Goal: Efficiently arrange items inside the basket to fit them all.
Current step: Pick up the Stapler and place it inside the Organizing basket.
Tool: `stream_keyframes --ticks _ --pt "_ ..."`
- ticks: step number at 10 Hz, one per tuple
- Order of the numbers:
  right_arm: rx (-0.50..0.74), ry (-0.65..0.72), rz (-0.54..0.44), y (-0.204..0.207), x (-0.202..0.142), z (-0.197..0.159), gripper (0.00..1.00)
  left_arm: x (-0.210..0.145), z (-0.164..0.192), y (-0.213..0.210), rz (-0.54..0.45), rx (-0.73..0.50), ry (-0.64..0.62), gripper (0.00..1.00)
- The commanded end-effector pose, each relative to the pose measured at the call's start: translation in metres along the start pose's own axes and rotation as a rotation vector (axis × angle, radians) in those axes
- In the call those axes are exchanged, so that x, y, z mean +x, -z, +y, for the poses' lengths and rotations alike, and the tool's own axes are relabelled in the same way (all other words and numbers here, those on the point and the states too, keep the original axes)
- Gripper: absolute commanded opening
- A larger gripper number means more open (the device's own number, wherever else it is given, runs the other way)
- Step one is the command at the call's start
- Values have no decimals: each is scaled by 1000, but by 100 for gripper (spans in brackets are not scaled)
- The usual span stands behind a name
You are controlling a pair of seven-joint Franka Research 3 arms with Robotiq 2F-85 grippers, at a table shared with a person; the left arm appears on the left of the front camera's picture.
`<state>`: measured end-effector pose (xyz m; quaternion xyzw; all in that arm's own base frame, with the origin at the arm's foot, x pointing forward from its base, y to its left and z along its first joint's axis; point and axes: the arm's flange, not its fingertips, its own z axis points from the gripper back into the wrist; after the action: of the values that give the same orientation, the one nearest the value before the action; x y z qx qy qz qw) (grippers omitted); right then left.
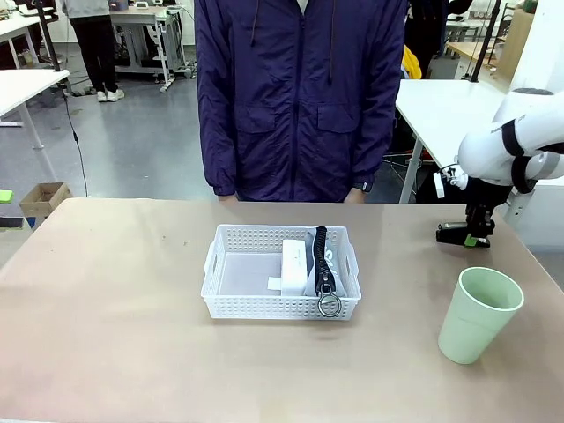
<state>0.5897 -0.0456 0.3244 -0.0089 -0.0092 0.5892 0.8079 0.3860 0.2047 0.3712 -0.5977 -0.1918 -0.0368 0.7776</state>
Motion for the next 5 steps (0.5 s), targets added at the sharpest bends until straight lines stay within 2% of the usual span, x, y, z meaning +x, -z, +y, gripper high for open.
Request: stream_keyframes --ticks 1,3,5 --pt "10 127 -112 -49 -12 31 0 -2 -2 1 -1 2 7 74" --pt "-47 229 -202 -85 -28 67 0 -2 -2 1 -1 2 7 74" --pt "30 268 -281 -111 -51 110 0 -2 -2 1 -1 2 7 74"
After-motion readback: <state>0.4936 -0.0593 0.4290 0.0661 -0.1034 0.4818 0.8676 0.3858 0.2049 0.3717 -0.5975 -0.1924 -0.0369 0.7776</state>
